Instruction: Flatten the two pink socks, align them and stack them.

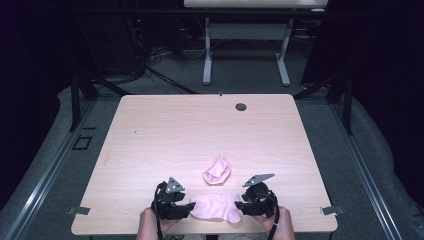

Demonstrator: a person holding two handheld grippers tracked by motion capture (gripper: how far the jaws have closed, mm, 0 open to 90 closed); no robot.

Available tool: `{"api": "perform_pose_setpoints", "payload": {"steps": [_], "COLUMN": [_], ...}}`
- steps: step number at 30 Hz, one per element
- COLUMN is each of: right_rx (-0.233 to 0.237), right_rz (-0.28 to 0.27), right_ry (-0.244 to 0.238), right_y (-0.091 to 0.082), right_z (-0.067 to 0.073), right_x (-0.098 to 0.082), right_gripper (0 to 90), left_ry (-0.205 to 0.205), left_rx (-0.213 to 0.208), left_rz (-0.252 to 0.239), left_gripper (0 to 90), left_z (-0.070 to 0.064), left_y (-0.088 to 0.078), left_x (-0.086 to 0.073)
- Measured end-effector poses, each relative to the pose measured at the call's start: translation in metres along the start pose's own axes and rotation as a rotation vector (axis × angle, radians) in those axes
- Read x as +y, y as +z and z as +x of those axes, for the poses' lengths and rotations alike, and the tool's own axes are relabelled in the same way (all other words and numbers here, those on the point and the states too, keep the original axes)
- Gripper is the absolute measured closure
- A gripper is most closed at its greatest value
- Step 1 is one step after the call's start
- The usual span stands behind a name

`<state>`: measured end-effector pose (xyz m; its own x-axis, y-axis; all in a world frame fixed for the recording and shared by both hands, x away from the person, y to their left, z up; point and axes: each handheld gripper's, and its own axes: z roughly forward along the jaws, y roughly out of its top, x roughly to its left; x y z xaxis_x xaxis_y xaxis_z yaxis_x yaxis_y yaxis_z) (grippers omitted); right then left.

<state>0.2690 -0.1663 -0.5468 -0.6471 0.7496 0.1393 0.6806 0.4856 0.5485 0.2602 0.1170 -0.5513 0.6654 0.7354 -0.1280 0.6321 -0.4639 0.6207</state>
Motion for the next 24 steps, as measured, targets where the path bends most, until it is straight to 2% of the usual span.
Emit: {"api": "perform_pose_setpoints", "payload": {"steps": [1, 2, 3, 4, 6, 7, 9, 10, 14, 16, 18, 20, 21, 24], "right_rx": [-0.008, -0.018, -0.018, -0.018, -0.018, -0.014, -0.012, -0.004, 0.0, -0.009, -0.017, -0.02, -0.018, -0.01], "right_rz": [0.01, 0.005, 0.005, 0.031, 0.038, 0.035, 0.035, 0.031, 0.021, 0.025, 0.0, 0.005, 0.006, 0.012], "right_ry": [0.005, 0.008, 0.008, -0.002, -0.007, 0.004, 0.005, -0.004, -0.002, -0.009, -0.002, -0.004, 0.01, 0.012], "right_y": [0.003, 0.009, 0.009, 0.011, 0.011, 0.013, 0.013, 0.013, 0.013, 0.012, 0.008, 0.006, 0.004, 0.008], "right_z": [0.002, 0.004, 0.004, 0.005, 0.005, 0.005, 0.005, 0.005, 0.005, 0.005, 0.003, 0.001, -0.001, -0.003], "right_x": [-0.001, -0.004, -0.004, -0.004, -0.005, -0.005, -0.005, -0.005, -0.007, -0.007, -0.01, -0.011, -0.012, -0.014], "right_gripper": [60.1, 61.8, 61.8, 69.1, 70.5, 75.9, 77.5, 82.4, 85.7, 85.9, 86.1, 86.1, 86.1, 84.8], "left_ry": [0.004, 0.013, 0.013, 0.017, 0.027, 0.032, 0.038, 0.037, 0.042, 0.038, 0.025, 0.024, 0.021, 0.025], "left_rx": [0.004, 0.005, 0.006, 0.008, 0.011, 0.015, 0.016, 0.022, 0.024, 0.037, 0.048, 0.05, 0.05, 0.046], "left_rz": [0.007, 0.013, 0.016, 0.018, 0.029, 0.033, 0.037, 0.036, 0.032, 0.024, 0.02, 0.024, 0.023, 0.023], "left_gripper": [52.7, 62.7, 62.7, 71.9, 78.7, 82.8, 88.3, 88.6, 89.6, 89.7, 89.9, 90.0, 90.0, 89.2], "left_z": [-0.002, -0.003, -0.004, -0.005, -0.005, -0.006, -0.005, -0.006, -0.005, -0.004, 0.0, 0.002, 0.003, 0.001], "left_y": [0.002, 0.004, 0.005, 0.007, 0.008, 0.009, 0.009, 0.01, 0.01, 0.009, 0.006, 0.005, 0.006, 0.006], "left_x": [-0.001, -0.001, -0.002, -0.003, -0.004, -0.004, -0.005, -0.006, -0.007, -0.009, -0.013, -0.015, -0.016, -0.015]}}
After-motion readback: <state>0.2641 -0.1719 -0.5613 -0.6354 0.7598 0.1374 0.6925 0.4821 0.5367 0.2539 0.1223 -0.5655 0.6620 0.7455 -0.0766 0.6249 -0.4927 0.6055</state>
